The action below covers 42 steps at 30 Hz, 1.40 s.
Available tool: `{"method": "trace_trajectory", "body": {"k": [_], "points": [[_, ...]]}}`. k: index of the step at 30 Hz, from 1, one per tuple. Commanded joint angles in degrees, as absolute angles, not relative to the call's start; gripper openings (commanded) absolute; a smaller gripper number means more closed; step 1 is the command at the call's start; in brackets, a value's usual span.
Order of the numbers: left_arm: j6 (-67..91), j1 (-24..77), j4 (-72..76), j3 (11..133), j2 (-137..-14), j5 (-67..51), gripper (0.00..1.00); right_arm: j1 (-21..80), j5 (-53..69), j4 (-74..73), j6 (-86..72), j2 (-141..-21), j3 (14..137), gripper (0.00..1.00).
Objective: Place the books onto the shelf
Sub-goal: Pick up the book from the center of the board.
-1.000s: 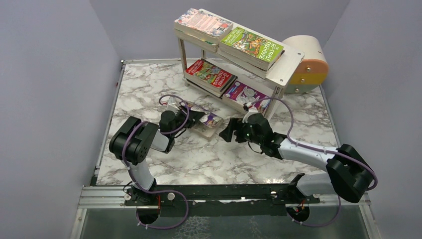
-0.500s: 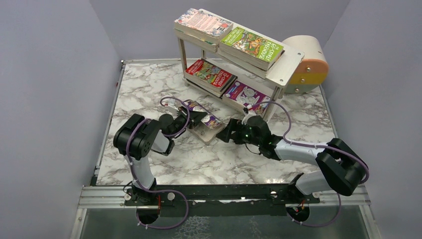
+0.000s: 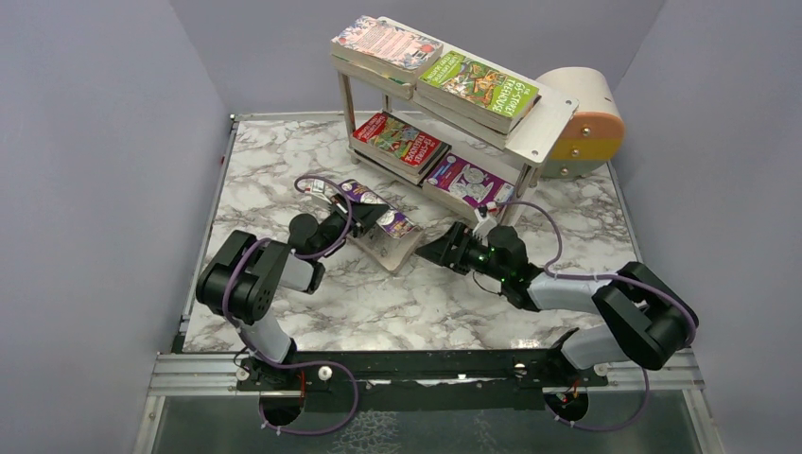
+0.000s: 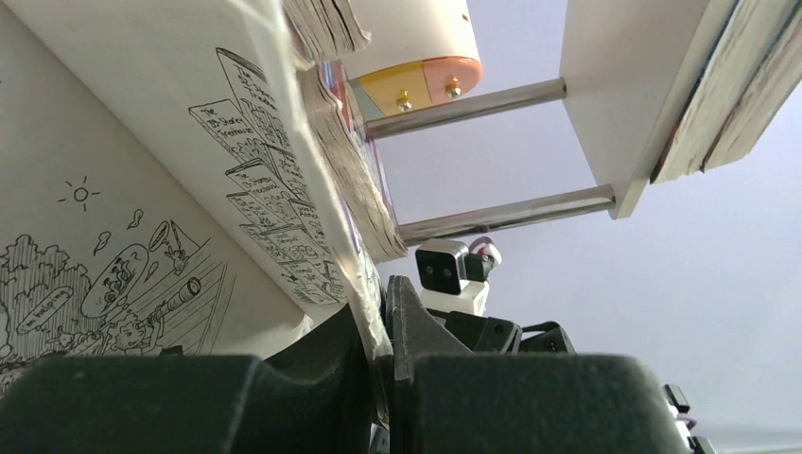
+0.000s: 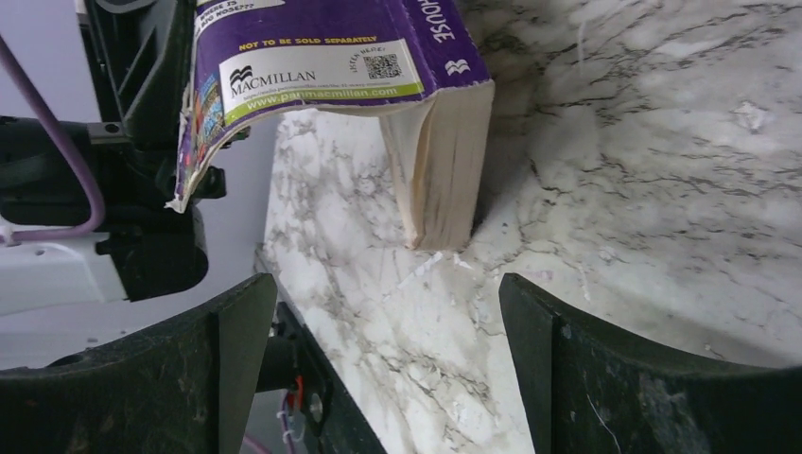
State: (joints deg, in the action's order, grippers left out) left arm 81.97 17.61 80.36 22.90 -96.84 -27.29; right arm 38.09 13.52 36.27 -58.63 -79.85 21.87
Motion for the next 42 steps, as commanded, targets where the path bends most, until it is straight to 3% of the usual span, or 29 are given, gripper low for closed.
{"method": "trace_trajectory", "body": {"k": [1, 6, 19, 34, 42], "points": [[81.71, 16.99, 82.50, 21.87, -92.86, -30.88, 0.00, 36.98, 18.71, 48.90, -63.52, -82.42, 20.00, 0.87], [80.73, 16.63, 79.44, 21.14, -90.23, -31.43, 0.00, 36.73, 19.49, 49.72, -61.38, -86.94, 21.44, 0.86], [80.98, 16.61, 78.11, 23.67, -90.67, -32.97, 0.00, 38.12, 14.21, 68.93, -55.37, -100.42, 21.28, 0.83], [81.38, 16.61, 78.75, 23.99, -92.11, -34.39, 0.00, 47.19, -0.66, 98.53, -51.57, -121.53, 25.30, 0.77], [81.47, 16.61, 78.55, 23.70, -92.11, -34.96, 0.00, 48.42, -6.73, 101.87, -51.43, -127.79, 28.70, 0.68]]}}
